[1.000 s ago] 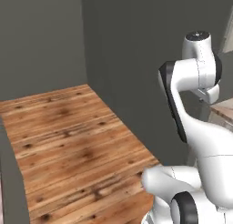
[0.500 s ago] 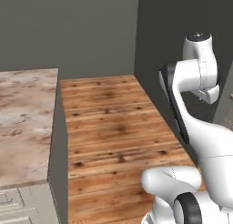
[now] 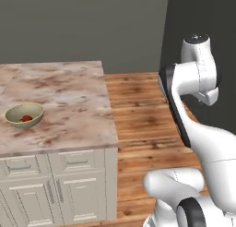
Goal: Move the cup from next to the sink to the open cabinet. Then, move the bowl with the bell pepper to the fridge to clear the area for faucet cleaning.
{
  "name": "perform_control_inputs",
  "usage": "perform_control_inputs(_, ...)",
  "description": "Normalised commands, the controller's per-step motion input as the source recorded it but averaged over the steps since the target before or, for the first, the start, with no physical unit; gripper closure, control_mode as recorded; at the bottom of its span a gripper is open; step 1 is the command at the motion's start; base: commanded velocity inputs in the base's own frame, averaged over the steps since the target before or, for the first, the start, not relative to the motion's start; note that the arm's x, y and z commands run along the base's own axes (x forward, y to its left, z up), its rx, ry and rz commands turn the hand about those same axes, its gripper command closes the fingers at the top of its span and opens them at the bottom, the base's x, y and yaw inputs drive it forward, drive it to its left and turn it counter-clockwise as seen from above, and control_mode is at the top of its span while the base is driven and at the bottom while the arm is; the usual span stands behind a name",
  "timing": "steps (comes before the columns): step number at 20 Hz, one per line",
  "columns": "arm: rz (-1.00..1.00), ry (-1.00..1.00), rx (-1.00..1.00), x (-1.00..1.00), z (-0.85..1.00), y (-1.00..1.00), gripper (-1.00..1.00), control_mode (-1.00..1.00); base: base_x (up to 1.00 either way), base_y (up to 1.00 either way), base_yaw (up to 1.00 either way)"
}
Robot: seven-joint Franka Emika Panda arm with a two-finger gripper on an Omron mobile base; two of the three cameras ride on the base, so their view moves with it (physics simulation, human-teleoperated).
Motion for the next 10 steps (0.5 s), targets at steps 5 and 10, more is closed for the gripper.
perform_control_inputs(5, 0.0, 0.0, 0.0, 0.0, 0.0, 0.0, -1.0, 1.0, 0.3, 1.0, 0.0)
perform_control_inputs(10, 0.0, 0.0, 0.0, 0.0, 0.0, 0.0, -1.0, 1.0, 0.47, 1.0, -0.04)
